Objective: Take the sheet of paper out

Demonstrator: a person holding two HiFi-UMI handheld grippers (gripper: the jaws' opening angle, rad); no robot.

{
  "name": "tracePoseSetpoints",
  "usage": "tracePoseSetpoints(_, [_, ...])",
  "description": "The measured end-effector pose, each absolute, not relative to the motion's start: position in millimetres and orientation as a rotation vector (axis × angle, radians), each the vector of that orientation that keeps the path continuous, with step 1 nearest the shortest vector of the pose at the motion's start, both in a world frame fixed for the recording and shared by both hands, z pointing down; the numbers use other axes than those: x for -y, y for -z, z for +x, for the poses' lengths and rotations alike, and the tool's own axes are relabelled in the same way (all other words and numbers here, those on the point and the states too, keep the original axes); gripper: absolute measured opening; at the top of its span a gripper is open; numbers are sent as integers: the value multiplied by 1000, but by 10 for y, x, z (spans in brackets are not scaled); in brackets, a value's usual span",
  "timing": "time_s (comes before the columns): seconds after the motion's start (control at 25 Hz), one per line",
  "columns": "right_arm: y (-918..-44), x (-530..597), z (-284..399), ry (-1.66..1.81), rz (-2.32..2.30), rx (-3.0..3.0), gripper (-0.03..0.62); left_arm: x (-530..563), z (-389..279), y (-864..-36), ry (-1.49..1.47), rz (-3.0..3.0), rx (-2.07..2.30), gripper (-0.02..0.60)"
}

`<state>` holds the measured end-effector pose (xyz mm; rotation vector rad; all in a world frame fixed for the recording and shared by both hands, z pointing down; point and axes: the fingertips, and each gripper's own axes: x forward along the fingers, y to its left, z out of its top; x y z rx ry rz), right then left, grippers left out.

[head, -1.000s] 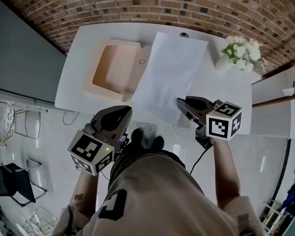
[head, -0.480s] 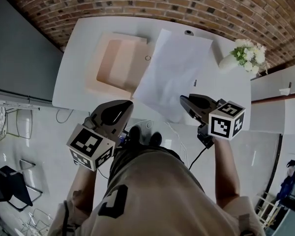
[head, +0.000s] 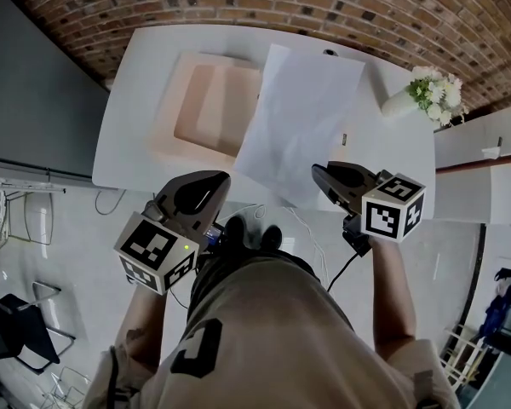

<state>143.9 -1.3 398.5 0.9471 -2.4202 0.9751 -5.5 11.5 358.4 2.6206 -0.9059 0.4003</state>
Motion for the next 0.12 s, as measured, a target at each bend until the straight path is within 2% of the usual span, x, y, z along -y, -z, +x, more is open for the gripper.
tracePoseSetpoints(0.12, [-3991, -2, 1381, -970, 943, 2418, 25, -115, -92, -3580, -390, 2625, 903, 14])
